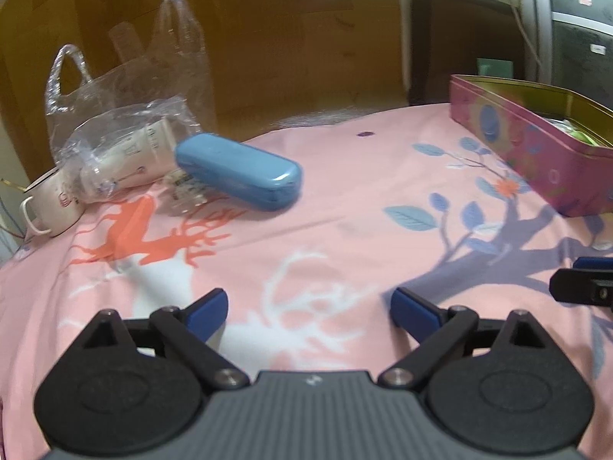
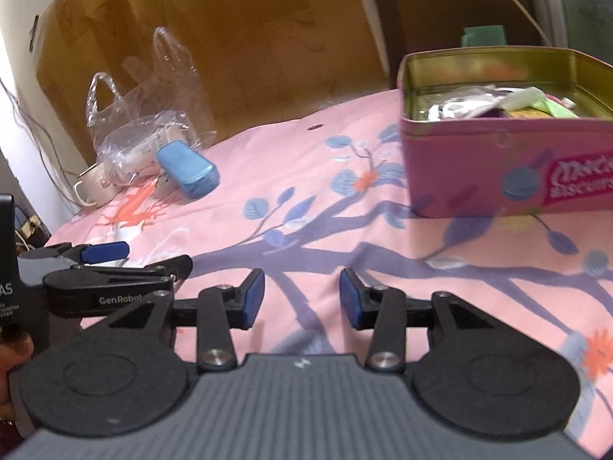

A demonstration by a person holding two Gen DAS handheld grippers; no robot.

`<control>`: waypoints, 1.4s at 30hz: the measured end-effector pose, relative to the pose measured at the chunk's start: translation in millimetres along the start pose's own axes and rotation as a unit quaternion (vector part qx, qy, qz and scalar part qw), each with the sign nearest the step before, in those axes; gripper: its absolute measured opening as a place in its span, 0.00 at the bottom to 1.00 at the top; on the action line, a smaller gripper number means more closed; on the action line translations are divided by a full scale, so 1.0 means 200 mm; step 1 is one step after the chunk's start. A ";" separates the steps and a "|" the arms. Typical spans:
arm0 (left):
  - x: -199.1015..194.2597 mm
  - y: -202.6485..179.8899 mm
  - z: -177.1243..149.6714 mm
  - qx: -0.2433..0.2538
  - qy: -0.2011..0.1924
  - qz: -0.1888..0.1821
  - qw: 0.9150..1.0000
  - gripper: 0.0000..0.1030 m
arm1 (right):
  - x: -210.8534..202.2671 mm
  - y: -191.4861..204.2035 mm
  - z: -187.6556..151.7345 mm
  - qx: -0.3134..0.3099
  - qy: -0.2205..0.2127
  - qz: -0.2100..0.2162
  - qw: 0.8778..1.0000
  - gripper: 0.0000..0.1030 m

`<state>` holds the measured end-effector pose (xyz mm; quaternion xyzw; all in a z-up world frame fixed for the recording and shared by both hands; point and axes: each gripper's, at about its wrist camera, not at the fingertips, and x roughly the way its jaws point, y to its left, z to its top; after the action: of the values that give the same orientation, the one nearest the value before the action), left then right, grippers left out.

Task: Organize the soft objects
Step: 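Move both tools back from the tin toward the blue glasses case, then grasp the blue glasses case with the right gripper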

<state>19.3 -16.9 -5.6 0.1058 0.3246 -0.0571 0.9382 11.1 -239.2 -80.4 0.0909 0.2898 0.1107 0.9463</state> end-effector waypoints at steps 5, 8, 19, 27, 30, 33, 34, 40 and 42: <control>0.02 0.10 0.00 -0.014 0.001 0.019 1.000 0.93 | 0.06 0.06 0.04 -0.020 0.003 0.008 1.000 0.46; 0.04 0.17 0.00 -0.023 0.002 0.033 0.999 0.93 | 0.12 0.10 0.06 -0.035 0.012 0.010 0.999 0.46; 0.10 0.54 -0.02 -0.114 0.005 0.099 0.989 0.92 | 0.40 0.29 0.21 -0.112 0.045 0.042 0.992 0.56; 0.12 0.65 -0.04 -0.190 0.013 0.088 0.978 0.92 | 0.77 0.50 0.41 -0.156 0.034 0.081 0.984 0.86; 0.12 0.65 -0.04 -0.197 0.010 0.085 0.977 0.92 | 0.91 0.57 0.45 -0.170 0.050 0.074 0.981 0.85; 0.13 0.65 -0.04 -0.198 0.010 0.086 0.976 0.92 | 0.97 0.62 0.44 -0.199 0.064 0.068 0.976 0.58; 0.13 0.66 -0.04 -0.199 0.009 0.084 0.976 0.92 | 0.96 0.62 0.44 -0.206 0.063 0.066 0.974 0.58; 0.13 0.67 -0.04 -0.206 0.005 0.078 0.975 0.93 | 0.71 0.54 0.33 -0.218 0.065 0.078 0.971 0.57; 0.12 0.67 -0.04 -0.207 0.005 0.077 0.975 0.95 | 0.56 0.47 0.24 -0.224 0.067 0.080 0.969 0.57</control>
<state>57.4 114.7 -5.9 -0.0654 0.3247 0.0845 0.9398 113.7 -125.5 -77.9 -0.1076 0.3125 0.2543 0.9089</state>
